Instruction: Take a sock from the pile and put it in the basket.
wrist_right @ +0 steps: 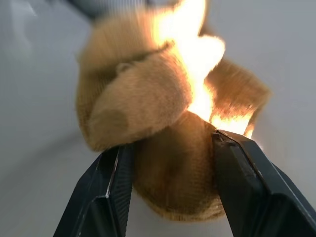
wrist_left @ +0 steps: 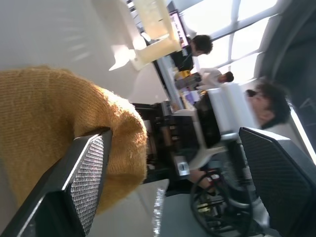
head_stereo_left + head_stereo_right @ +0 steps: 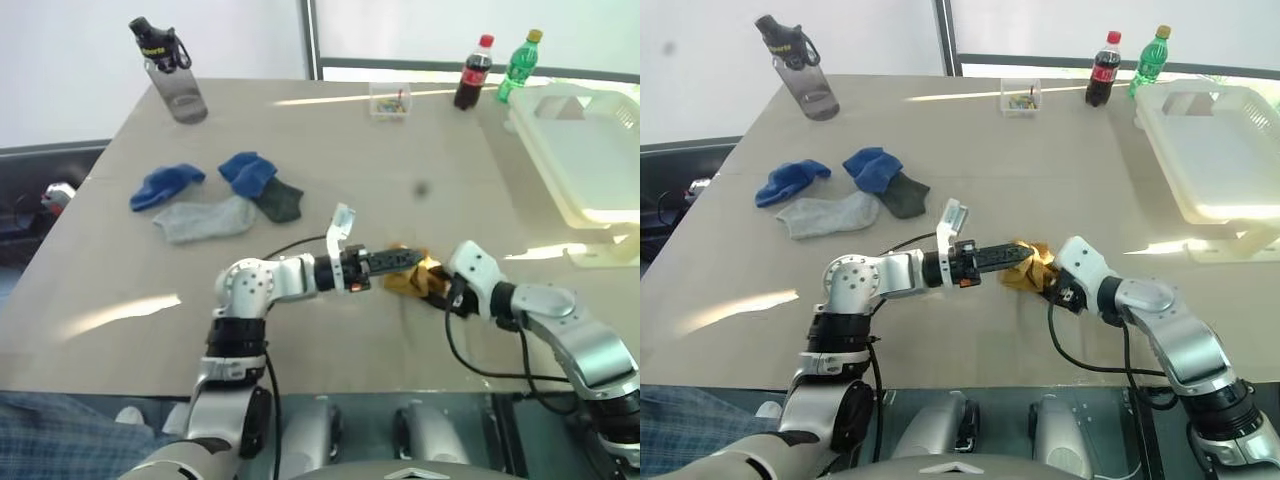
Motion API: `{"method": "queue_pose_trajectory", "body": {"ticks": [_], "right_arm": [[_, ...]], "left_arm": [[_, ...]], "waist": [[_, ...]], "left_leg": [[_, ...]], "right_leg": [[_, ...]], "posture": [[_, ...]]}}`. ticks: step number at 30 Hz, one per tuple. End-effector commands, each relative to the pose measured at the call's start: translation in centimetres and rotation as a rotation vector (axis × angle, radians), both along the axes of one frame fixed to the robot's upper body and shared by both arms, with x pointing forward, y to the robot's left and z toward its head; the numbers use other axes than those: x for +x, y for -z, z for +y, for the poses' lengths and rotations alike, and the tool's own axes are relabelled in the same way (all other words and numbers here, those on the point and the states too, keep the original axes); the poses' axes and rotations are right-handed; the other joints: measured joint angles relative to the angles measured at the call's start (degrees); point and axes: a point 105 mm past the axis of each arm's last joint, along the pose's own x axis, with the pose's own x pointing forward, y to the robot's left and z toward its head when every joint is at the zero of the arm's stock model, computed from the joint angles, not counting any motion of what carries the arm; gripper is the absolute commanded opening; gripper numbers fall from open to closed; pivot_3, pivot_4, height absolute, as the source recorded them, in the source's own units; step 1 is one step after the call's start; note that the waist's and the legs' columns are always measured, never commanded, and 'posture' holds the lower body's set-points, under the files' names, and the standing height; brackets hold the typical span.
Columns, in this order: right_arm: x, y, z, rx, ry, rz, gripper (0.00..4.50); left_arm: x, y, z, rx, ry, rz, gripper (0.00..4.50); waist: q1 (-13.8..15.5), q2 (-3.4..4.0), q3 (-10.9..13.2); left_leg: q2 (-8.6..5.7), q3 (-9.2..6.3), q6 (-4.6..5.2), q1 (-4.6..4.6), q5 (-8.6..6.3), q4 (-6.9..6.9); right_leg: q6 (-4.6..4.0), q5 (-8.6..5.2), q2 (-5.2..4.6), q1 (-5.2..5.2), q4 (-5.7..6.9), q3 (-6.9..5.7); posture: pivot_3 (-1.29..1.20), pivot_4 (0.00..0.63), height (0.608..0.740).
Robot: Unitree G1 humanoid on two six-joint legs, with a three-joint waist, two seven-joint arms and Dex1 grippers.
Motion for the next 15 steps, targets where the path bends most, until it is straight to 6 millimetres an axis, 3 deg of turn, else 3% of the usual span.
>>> {"method": "queue_pose_trajectory", "body": {"ticks": [1,4,6,7,9,15], "right_arm": [[-1.5,-3.5,-0.9,-0.003,-0.054,-0.069,2.52],[-1.9,-4.0,-3.3,-0.064,-0.016,-0.050,3.30],[-2.0,-4.3,-4.2,-0.055,0.014,-0.032,4.26],[-2.0,-4.4,-4.5,-0.040,0.031,-0.028,4.40],[-1.5,-4.6,-4.5,0.021,0.083,-0.008,4.40],[0.2,-3.3,-1.7,0.283,0.215,0.125,4.40]], "left_arm": [[0.3,-0.3,-0.6,-0.010,0.009,-0.024,4.42],[0.6,0.2,-0.7,0.004,0.002,-0.021,4.50],[0.8,0.3,-0.8,0.001,0.001,-0.020,4.50],[0.8,0.3,-0.8,-0.003,0.002,-0.020,4.50],[0.9,0.2,-1.0,-0.015,0.007,-0.018,4.50],[0.5,-0.1,-1.6,-0.050,0.033,-0.022,4.50]], "waist": [[0.1,0.03,0.0],[0.2,0.00,0.1],[0.1,-0.01,0.1],[0.1,-0.02,0.1],[0.0,-0.02,0.1],[-0.1,-0.02,0.1]], "left_leg": [[0.00,0.00,0.00,-0.03,0.00,-0.01],[-0.01,-0.04,0.01,-0.10,-0.01,-0.01],[-0.01,-0.04,0.02,-0.11,-0.01,-0.01],[-0.01,-0.03,0.02,-0.11,-0.01,-0.01],[0.00,-0.03,0.03,-0.08,0.00,-0.01],[0.05,-0.05,0.01,-0.02,0.01,0.00]], "right_leg": [[0.00,0.00,0.00,0.00,-0.05,-0.01],[0.01,0.00,0.00,0.03,-0.22,-0.09],[0.01,0.00,-0.01,0.03,-0.22,-0.09],[0.01,0.00,-0.01,0.03,-0.21,-0.08],[0.01,0.00,-0.01,0.03,-0.17,-0.08],[0.01,0.00,0.01,0.02,-0.03,-0.07]], "posture": [[0.00,0.150,0.740],[0.00,0.150,0.740],[0.00,0.150,0.740],[0.00,0.150,0.740],[0.00,0.150,0.740],[0.00,0.150,0.740]]}}
